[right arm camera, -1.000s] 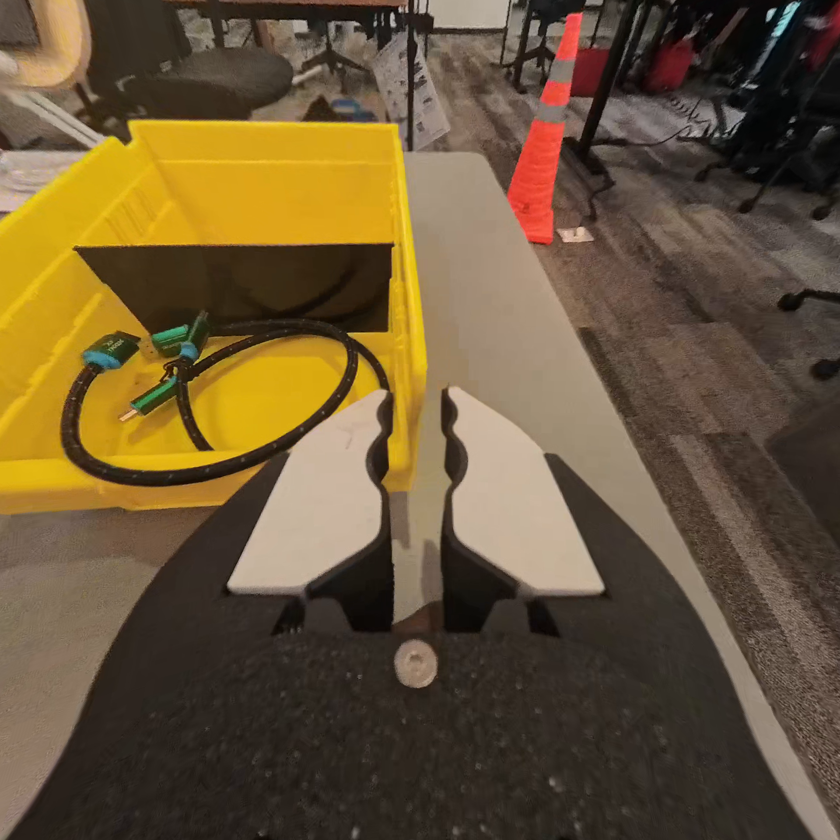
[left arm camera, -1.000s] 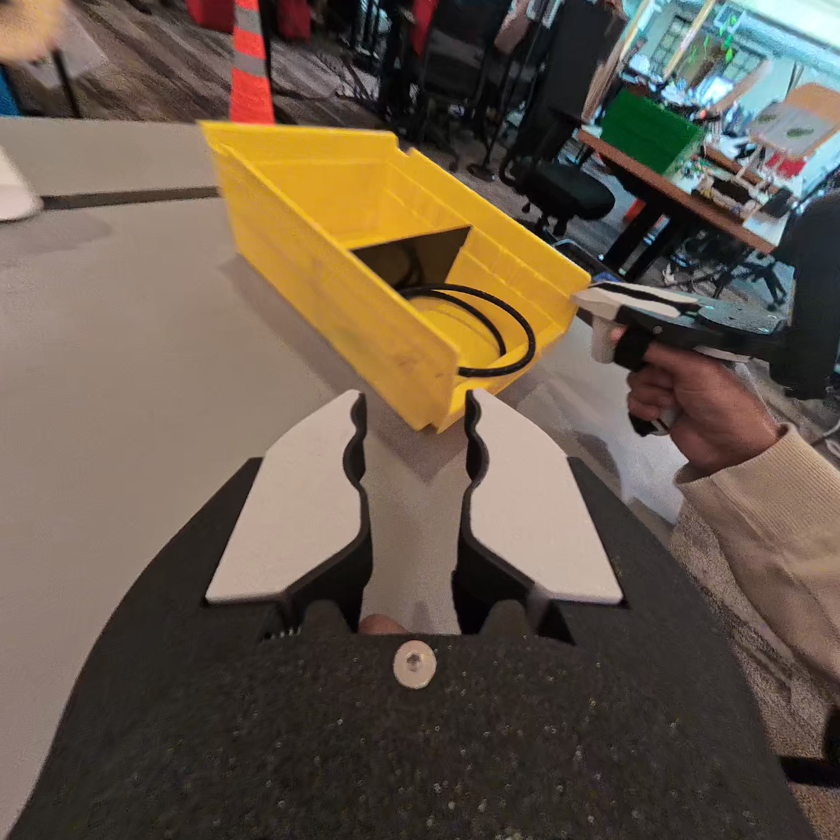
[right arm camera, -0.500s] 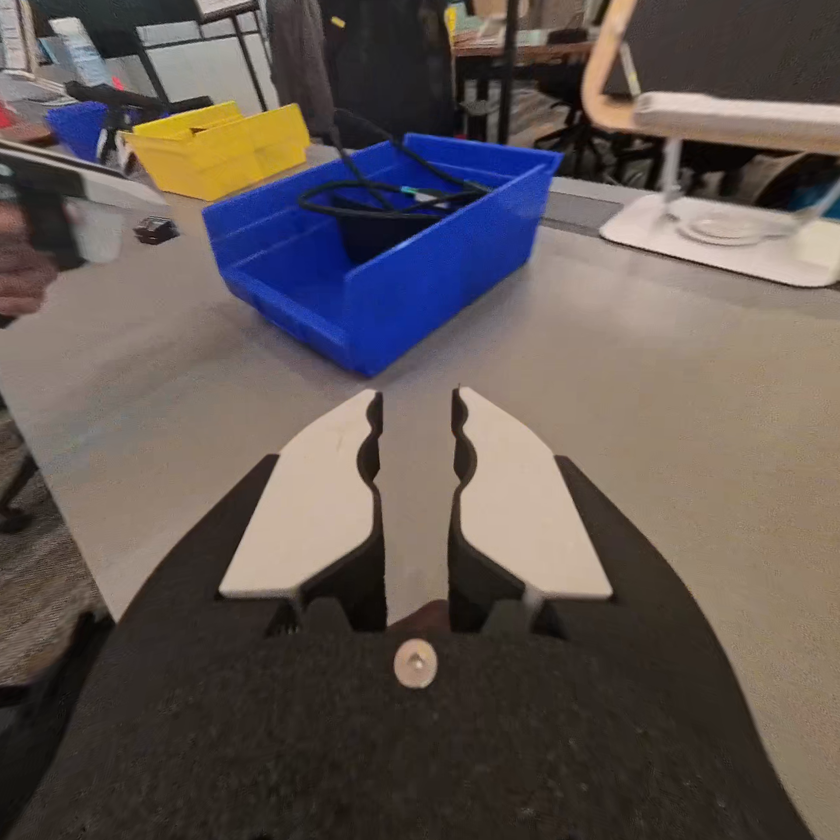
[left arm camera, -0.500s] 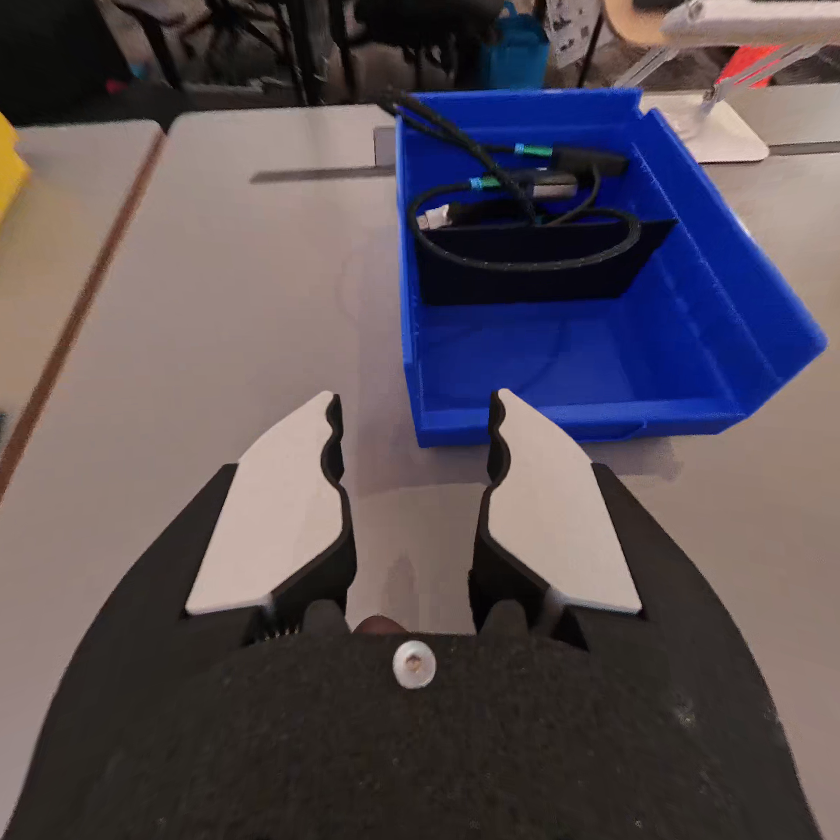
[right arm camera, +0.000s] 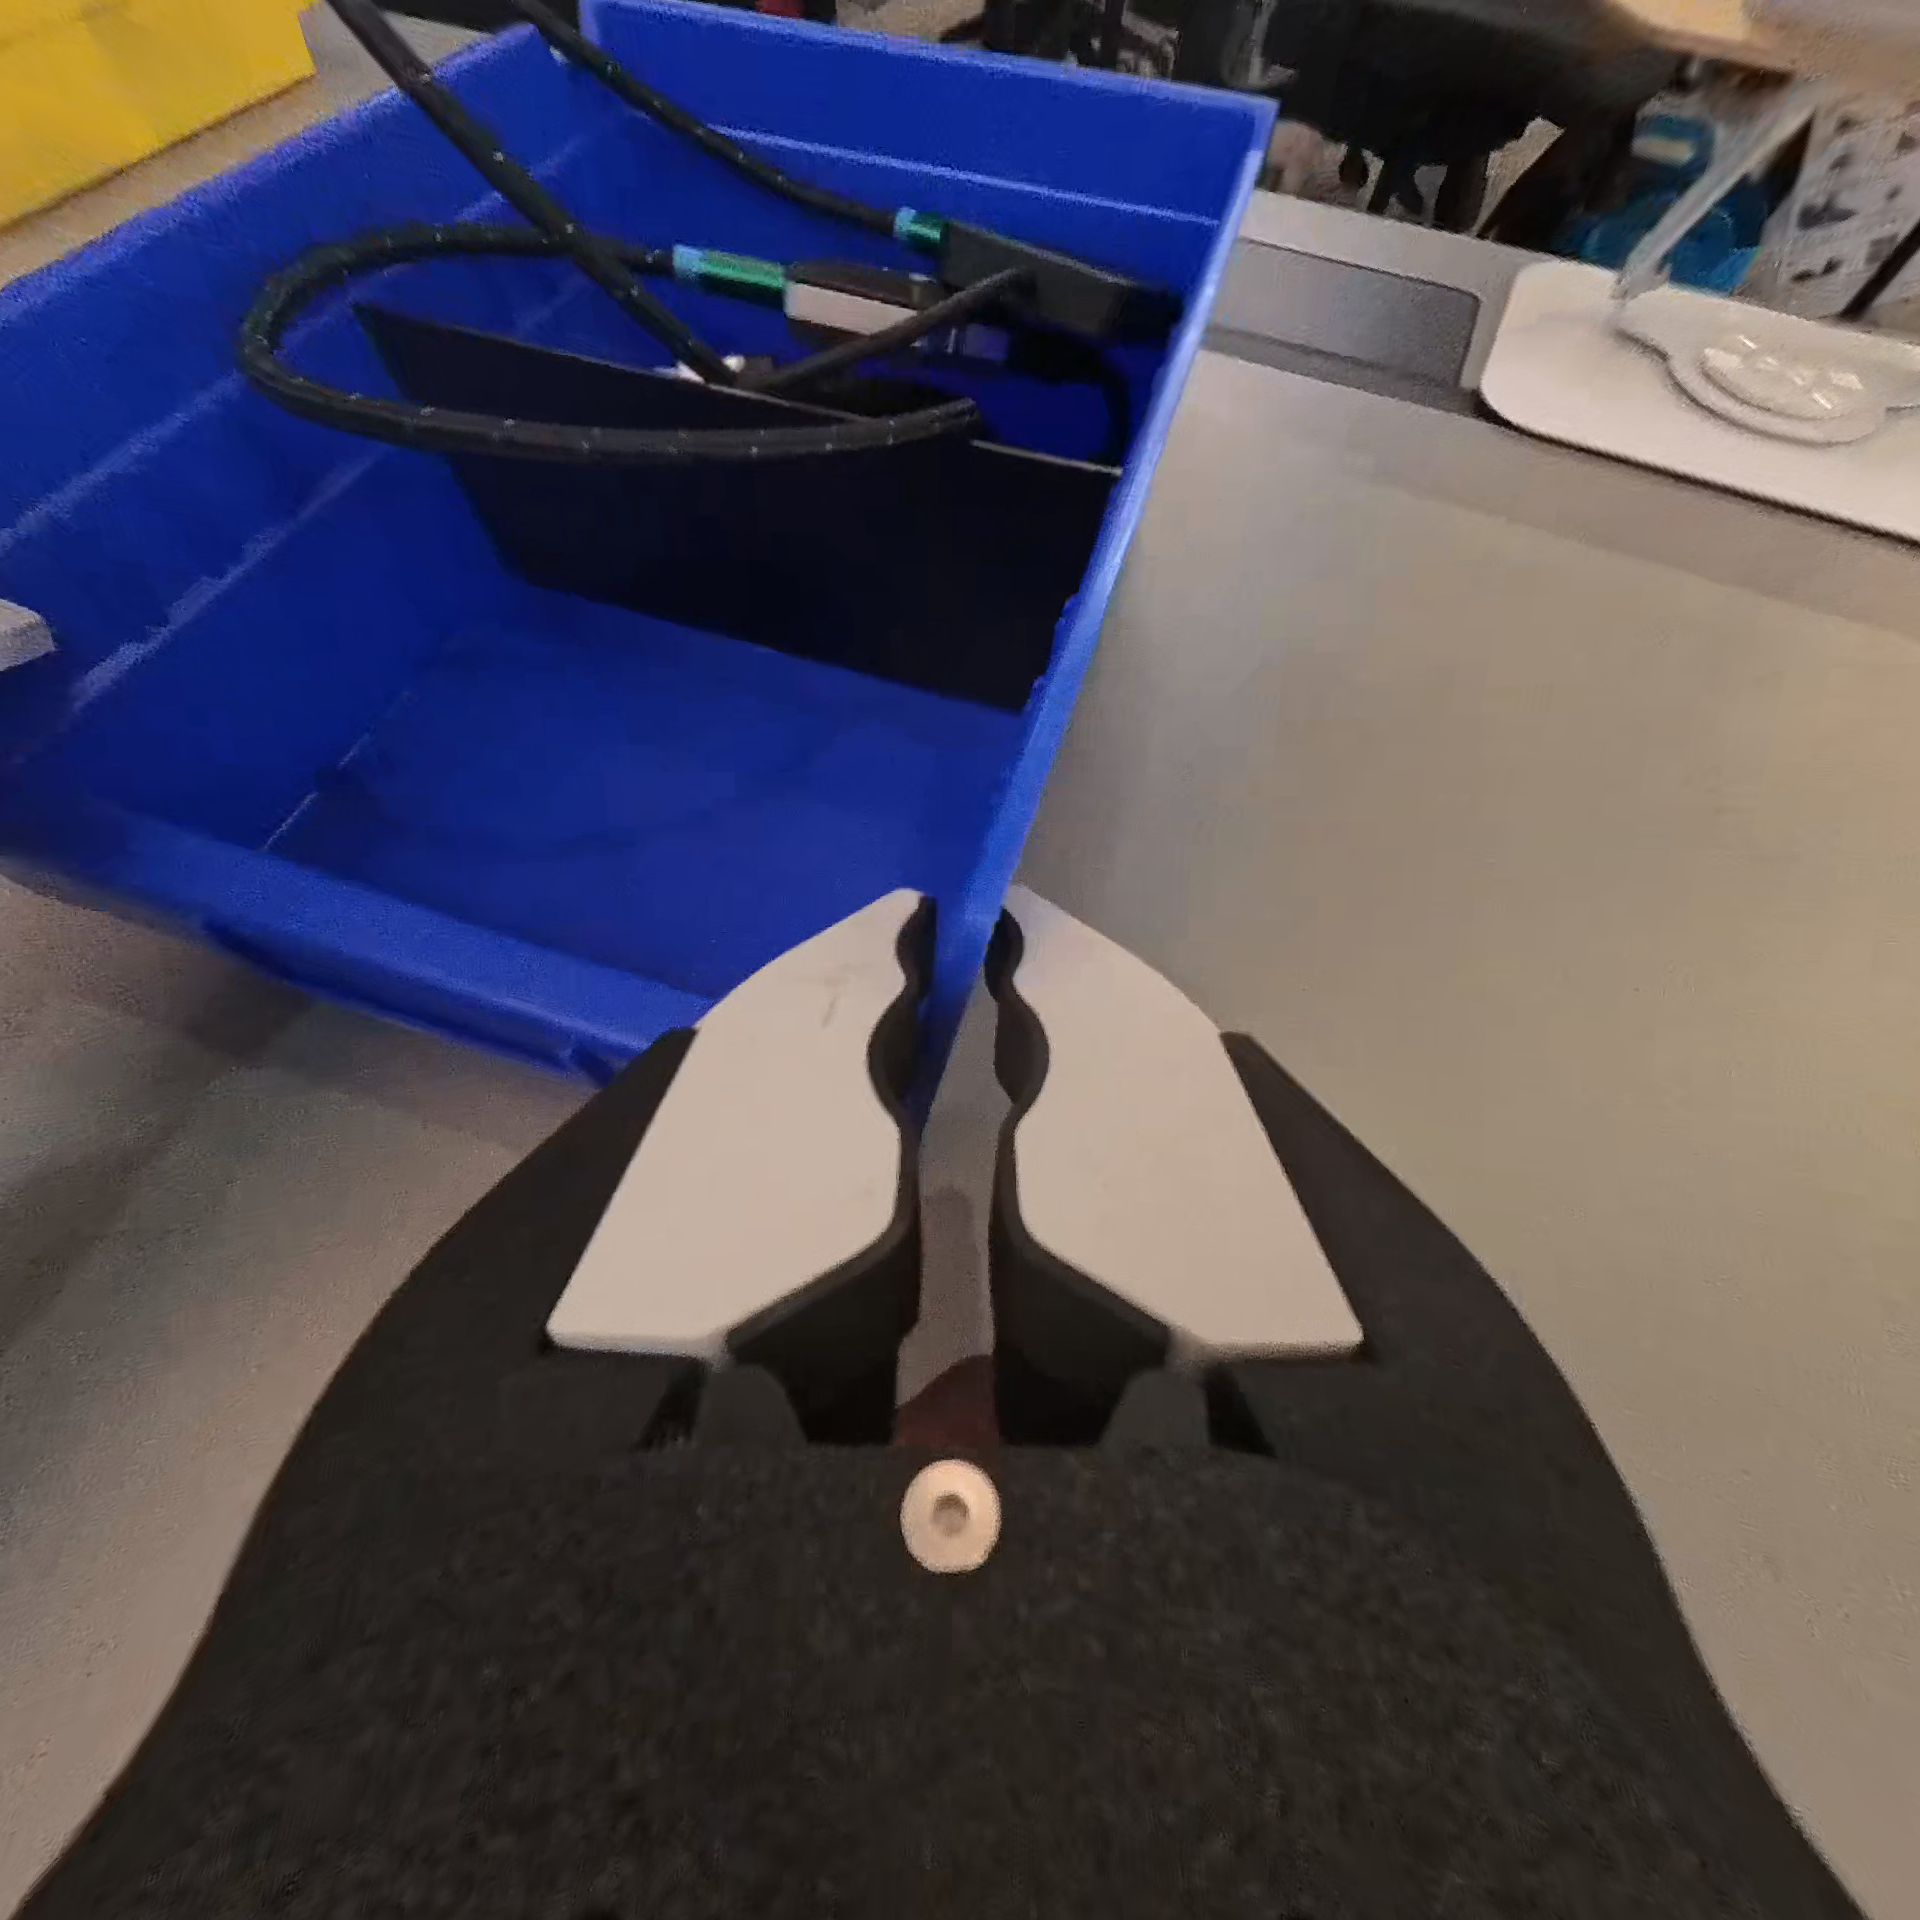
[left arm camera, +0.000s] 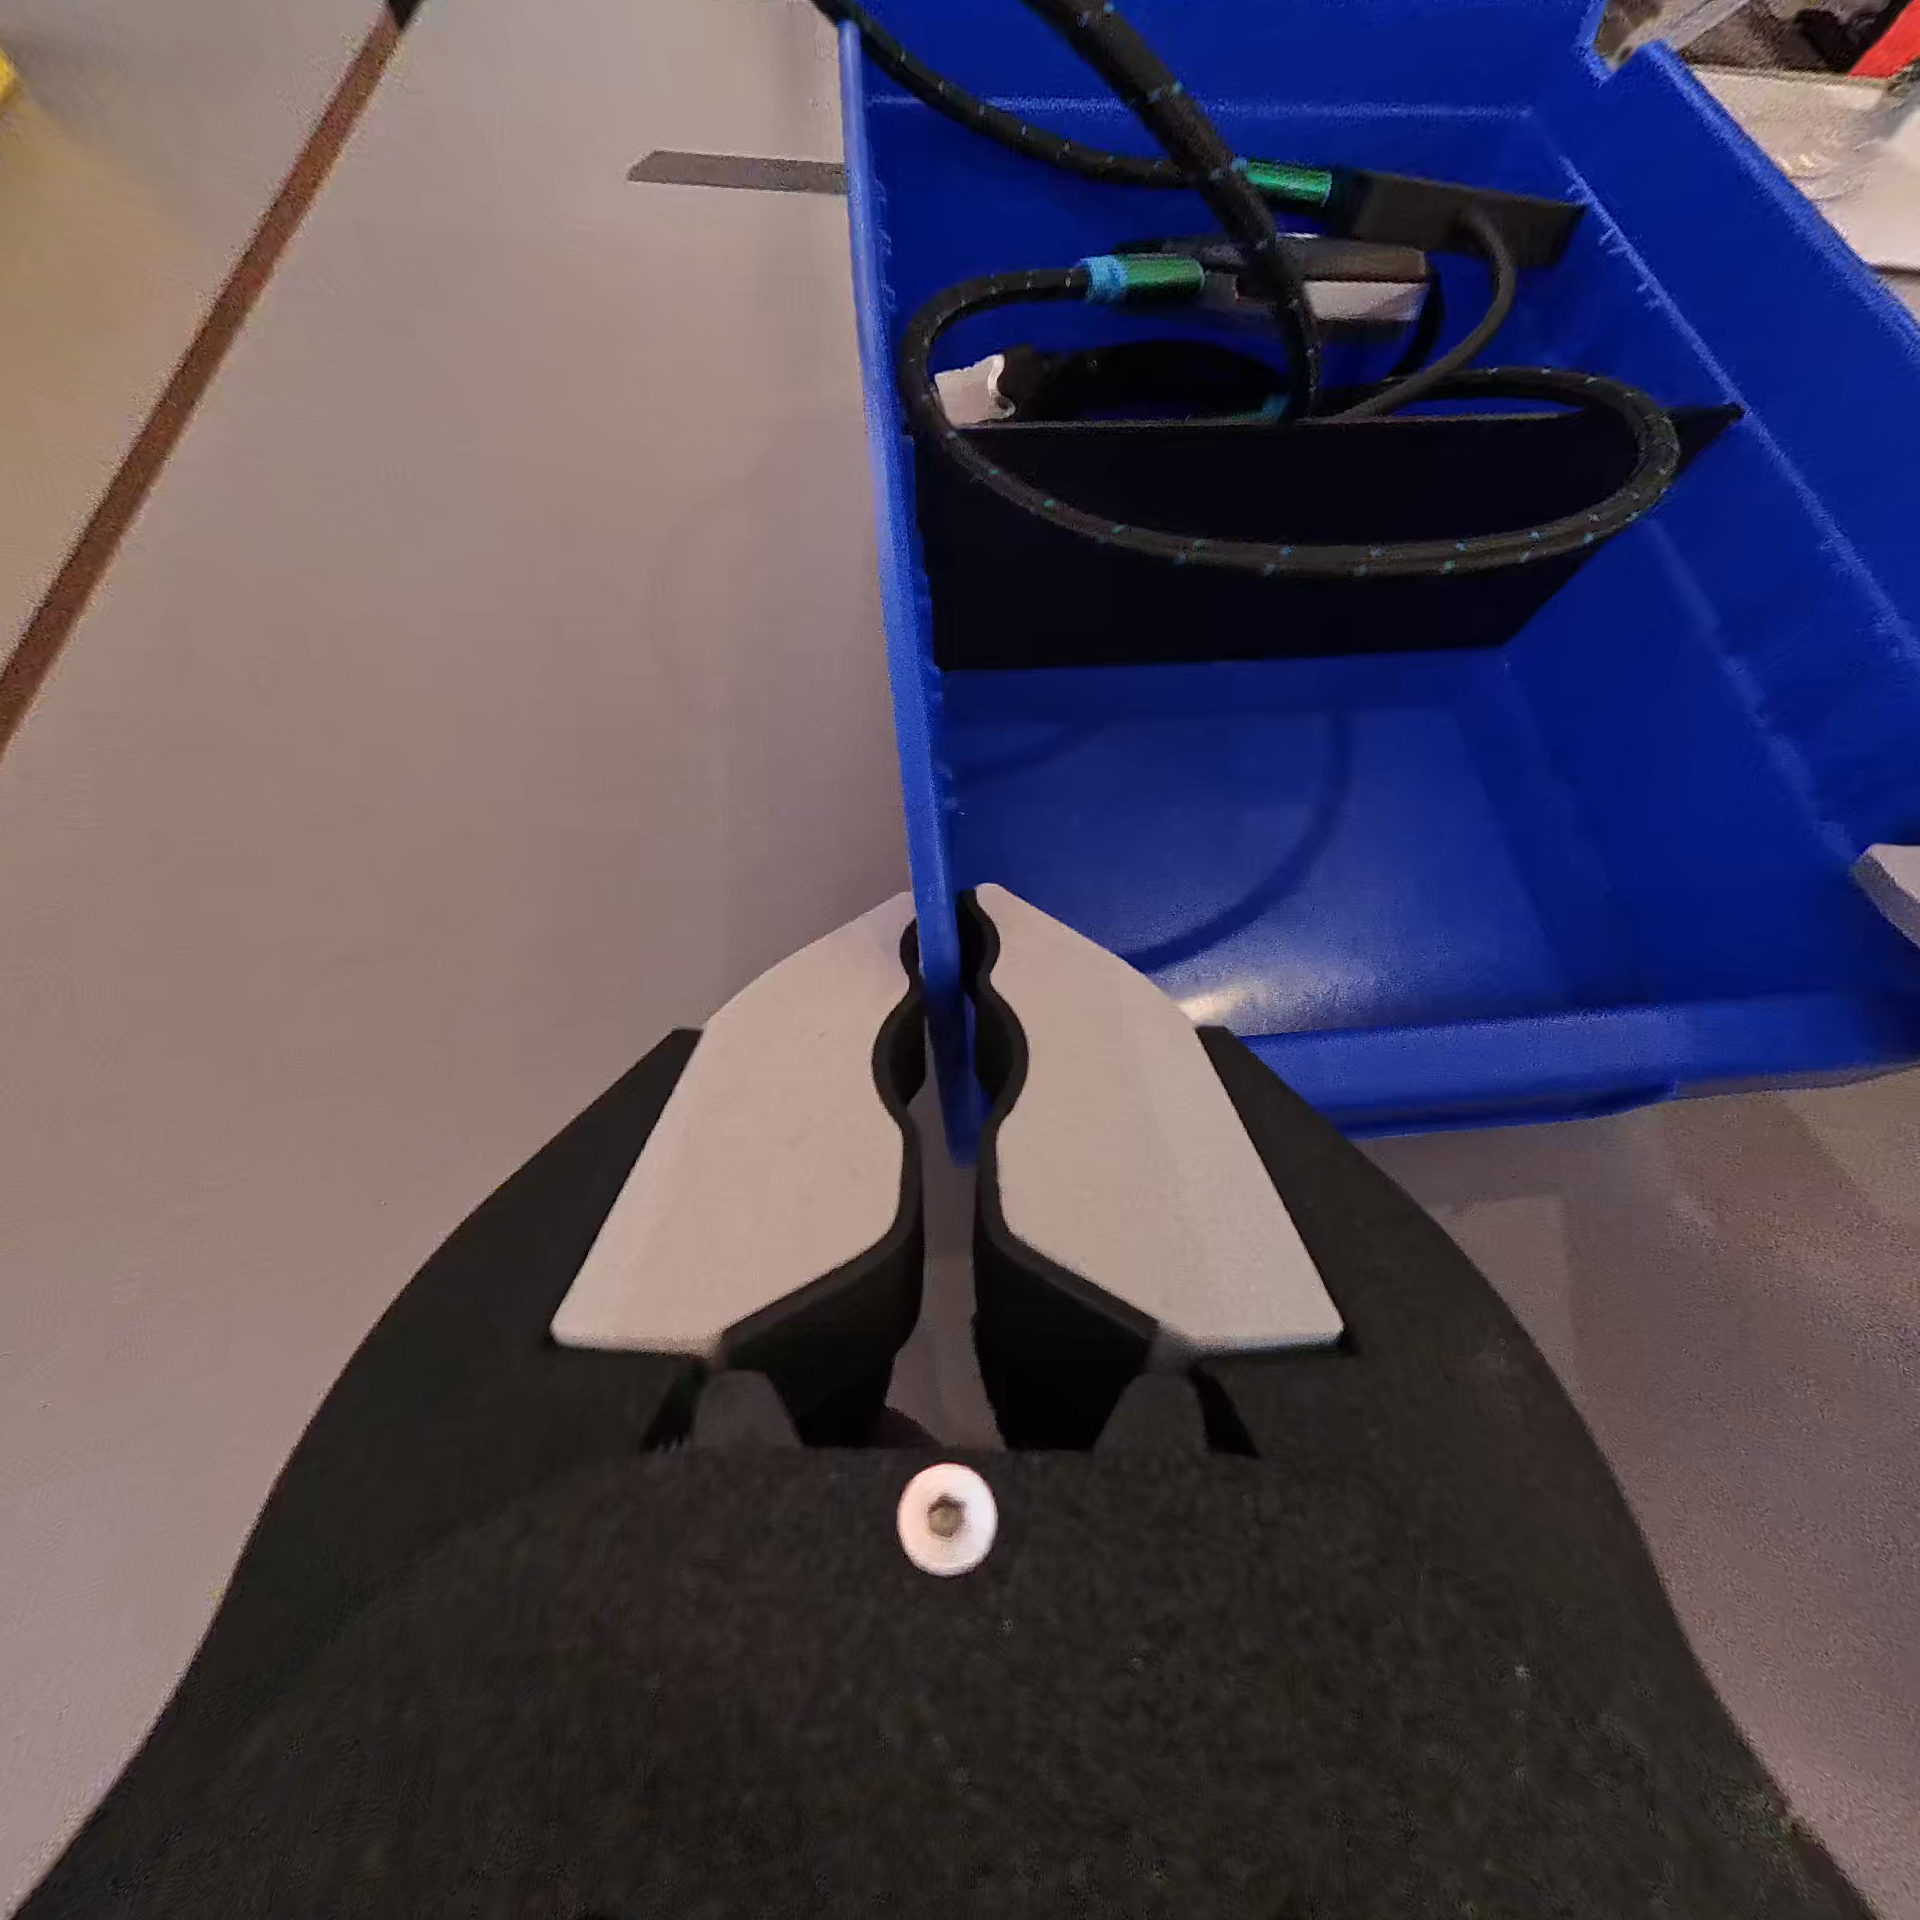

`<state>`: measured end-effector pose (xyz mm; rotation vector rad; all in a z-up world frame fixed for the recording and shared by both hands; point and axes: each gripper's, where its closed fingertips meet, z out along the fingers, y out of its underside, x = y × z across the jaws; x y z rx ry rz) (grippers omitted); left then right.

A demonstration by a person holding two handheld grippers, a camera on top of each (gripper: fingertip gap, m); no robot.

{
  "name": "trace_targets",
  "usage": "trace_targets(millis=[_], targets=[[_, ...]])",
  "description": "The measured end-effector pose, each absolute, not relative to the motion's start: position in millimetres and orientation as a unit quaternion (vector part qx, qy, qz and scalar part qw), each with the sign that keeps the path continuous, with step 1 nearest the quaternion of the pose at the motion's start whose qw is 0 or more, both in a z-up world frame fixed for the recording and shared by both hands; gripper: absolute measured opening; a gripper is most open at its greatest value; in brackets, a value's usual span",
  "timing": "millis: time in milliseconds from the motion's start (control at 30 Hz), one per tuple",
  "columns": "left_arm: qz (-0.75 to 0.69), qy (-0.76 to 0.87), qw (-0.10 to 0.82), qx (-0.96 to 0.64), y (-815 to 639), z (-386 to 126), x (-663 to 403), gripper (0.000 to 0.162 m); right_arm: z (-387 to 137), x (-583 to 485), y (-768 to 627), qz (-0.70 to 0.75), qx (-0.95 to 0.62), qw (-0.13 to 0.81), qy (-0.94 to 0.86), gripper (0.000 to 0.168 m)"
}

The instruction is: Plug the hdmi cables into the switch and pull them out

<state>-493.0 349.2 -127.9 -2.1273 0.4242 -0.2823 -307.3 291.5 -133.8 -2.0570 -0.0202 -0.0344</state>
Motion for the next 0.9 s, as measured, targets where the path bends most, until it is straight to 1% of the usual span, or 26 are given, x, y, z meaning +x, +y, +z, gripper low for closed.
trace_targets(millis=[267, 433, 533, 600, 633, 700, 767, 800, 900], targets=[[-0.158, 0.181, 0.469, -0.85, 372, -127, -507, 0.003, -134, -334, 294, -0.008, -0.856, 0.517, -0.017, 0.013], [-0.167, 0.183, 0.471, -0.847, 378, -127, -490, 0.003, -134, -320, 296, -0.026, -0.857, 0.513, -0.025, 0.014], [-0.165, 0.187, 0.467, -0.848, 374, -127, -486, 0.003, -135, -313, 295, -0.009, -0.859, 0.509, -0.047, 0.014], [-0.176, 0.188, 0.462, -0.849, 366, -126, -484, 0.004, -127, -309, 285, 0.015, -0.855, 0.515, -0.062, 0.02], [-0.181, 0.185, 0.465, -0.846, 362, -123, -485, 0.007, -120, -307, 275, 0.037, -0.849, 0.522, -0.077, 0.021], [-0.183, 0.175, 0.472, -0.844, 349, -117, -492, 0.021, -105, -293, 250, 0.08, -0.835, 0.537, -0.093, 0.025], [-0.165, 0.157, 0.486, -0.844, 336, -106, -507, 0.029, -98, -269, 216, 0.128, -0.82, 0.546, -0.117, 0.026], [-0.162, 0.145, 0.499, -0.839, 328, -96, -512, 0.032, -98, -248, 199, 0.137, -0.814, 0.552, -0.118, 0.026], [-0.192, 0.11, 0.536, -0.815, 292, -74, -509, 0.033, -111, -163, 144, 0.129, -0.806, 0.573, -0.07, 0.026]])
